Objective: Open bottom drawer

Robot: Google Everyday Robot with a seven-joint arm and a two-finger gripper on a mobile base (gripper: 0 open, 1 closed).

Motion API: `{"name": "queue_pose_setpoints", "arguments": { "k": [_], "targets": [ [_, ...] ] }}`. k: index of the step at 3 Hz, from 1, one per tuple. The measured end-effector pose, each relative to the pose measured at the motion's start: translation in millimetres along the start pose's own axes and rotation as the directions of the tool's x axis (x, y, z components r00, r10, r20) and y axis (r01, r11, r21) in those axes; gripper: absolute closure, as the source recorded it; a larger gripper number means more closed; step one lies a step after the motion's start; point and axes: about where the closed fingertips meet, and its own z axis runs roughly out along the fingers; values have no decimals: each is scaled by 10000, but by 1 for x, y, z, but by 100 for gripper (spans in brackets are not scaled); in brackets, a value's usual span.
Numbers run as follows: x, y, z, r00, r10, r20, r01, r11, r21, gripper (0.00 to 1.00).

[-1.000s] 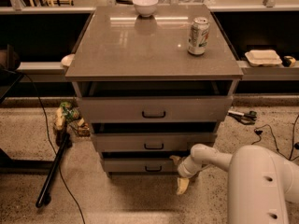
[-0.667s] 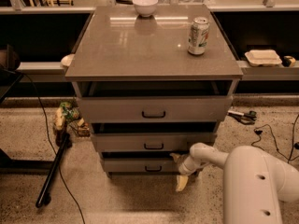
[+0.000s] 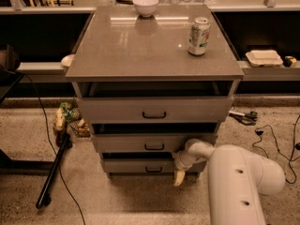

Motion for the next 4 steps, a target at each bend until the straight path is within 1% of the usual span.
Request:
{"name": "queue_pose_setpoints", "arguments": {
  "k": [1,2,3,4],
  "targets": [
    [7,-5,17,9993,340,-130,-344,9990,-271,18],
    [13,2,26,9980,616,-148,-623,9965,-563,41],
    [18,10,19,9961,787,-390,-807,9953,-542,66],
    [16,8,13,9961,787,-390,-807,9953,-542,87]
  ]
}}
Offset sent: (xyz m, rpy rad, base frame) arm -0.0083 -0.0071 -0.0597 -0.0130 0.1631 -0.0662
